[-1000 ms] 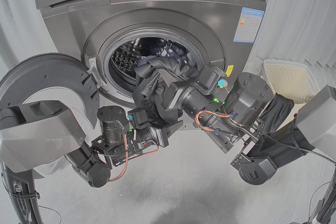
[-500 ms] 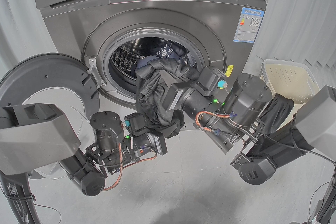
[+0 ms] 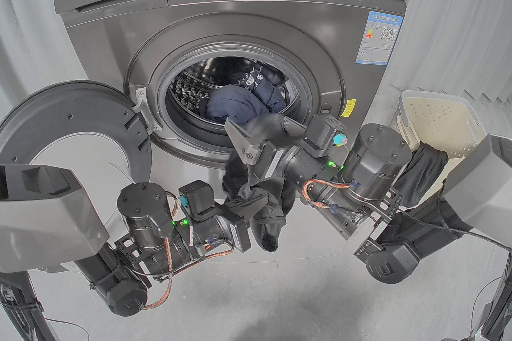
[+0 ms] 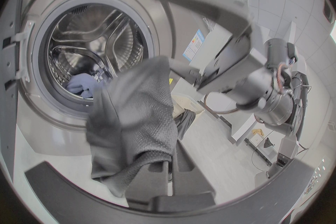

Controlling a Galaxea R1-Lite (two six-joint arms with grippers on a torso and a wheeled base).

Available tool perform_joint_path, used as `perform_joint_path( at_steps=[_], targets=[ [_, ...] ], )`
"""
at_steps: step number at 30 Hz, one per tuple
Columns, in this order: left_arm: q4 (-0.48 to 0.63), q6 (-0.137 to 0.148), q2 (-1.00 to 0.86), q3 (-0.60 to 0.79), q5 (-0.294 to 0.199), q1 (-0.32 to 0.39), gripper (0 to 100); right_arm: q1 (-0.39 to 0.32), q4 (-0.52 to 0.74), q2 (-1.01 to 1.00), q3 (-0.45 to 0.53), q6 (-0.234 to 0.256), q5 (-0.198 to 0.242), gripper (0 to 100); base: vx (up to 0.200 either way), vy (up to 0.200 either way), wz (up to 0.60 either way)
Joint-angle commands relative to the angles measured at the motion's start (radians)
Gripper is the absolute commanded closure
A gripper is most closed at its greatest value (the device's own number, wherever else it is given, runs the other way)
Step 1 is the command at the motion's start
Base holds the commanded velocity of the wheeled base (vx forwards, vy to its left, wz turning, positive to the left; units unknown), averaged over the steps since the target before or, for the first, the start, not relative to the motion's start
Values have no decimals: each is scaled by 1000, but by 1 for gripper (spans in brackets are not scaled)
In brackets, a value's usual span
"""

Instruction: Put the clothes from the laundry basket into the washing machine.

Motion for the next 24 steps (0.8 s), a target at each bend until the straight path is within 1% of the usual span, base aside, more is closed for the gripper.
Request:
perform_joint_path(
  at_steps=[1,5,6,8,10,16,18,19,22,24],
  targets=[
    [1,15,-59,8,13,-6,100,-30,-1,-11,35,-1,0,0,0,0,0],
    [1,27,-93,5,34,-2,100,-33,-2,-33,78,-2,0,0,0,0,0],
    [1,27,-93,5,34,-2,100,-33,-2,-33,78,-2,0,0,0,0,0],
    [1,25,-121,2,36,7,100,-33,-4,-51,126,-13,0,0,0,0,0],
    [1,24,-136,-1,37,19,100,-33,-4,-57,150,-24,0,0,0,0,0],
    [1,21,-161,-33,37,63,100,-46,-16,-77,196,-27,3,0,0,0,0],
    [1,21,-161,-33,37,63,100,-46,-16,-77,196,-27,3,0,0,0,0],
    [1,19,-168,-53,37,82,100,-60,-18,-84,227,-29,7,0,0,0,0],
    [1,19,-182,-66,37,90,100,-74,-18,-85,255,-29,12,0,0,0,0],
    [1,19,-204,-72,37,94,100,-97,-19,-82,293,-32,17,0,0,0,0]
  ],
)
